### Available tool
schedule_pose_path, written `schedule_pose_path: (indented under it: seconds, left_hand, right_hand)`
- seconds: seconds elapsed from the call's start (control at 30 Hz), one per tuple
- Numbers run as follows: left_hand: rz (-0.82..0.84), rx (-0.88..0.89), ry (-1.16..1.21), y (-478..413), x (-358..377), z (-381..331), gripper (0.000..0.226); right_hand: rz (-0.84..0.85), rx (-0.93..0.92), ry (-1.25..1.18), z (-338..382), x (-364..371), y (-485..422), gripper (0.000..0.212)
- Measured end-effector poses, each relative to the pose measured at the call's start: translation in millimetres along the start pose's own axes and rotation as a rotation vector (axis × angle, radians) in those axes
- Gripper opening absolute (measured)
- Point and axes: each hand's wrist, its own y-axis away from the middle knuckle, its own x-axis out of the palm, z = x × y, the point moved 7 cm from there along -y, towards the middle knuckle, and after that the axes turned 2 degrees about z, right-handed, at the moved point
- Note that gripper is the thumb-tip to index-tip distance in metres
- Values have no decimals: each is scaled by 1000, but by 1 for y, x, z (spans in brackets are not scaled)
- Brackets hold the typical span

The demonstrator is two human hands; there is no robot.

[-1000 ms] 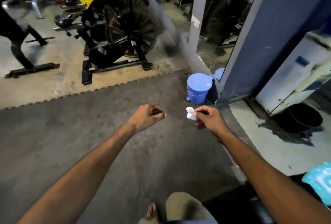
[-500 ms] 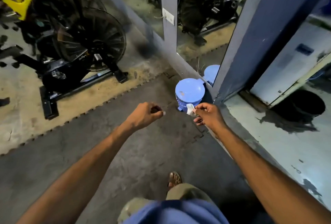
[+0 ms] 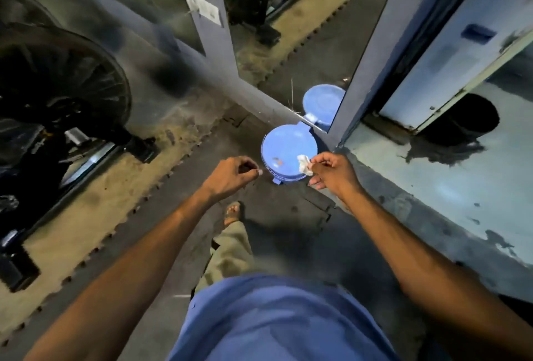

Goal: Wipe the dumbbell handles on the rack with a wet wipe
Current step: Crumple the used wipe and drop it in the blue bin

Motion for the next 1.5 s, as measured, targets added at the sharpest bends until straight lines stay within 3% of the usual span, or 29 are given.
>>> schedule_pose_path:
  seconds: [0.23,0.53,1.5]
  left_hand:
    - [257,61,-62,-111,-62,53,27]
    - [389,139,-133,-204,-106,70,24]
    - [534,216,-164,-257,-84,68,24]
  right_hand:
    - [-159,125,-68,39,50,-74,11]
    - [-292,224,-118,58,78,-112,18]
    - [-368,316,-189,49,95,-148,9]
